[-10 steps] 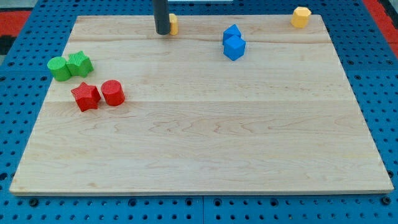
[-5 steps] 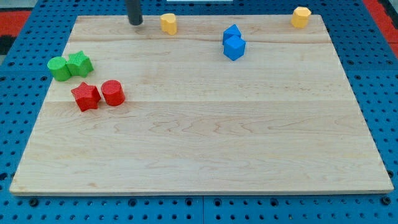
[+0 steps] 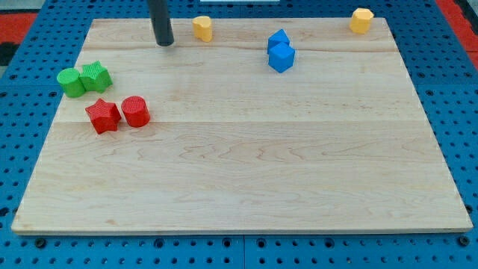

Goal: Slide the yellow heart a bit up

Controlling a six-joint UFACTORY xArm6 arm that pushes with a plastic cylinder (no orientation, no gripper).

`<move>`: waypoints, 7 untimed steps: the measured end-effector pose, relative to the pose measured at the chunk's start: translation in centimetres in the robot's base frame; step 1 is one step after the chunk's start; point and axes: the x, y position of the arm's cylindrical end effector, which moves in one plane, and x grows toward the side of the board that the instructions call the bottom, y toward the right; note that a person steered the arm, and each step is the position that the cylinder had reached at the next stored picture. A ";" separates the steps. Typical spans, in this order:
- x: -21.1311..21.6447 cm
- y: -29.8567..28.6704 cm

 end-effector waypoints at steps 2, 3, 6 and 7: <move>-0.6 3.9; -1.1 6.8; -3.0 7.0; -1.9 4.9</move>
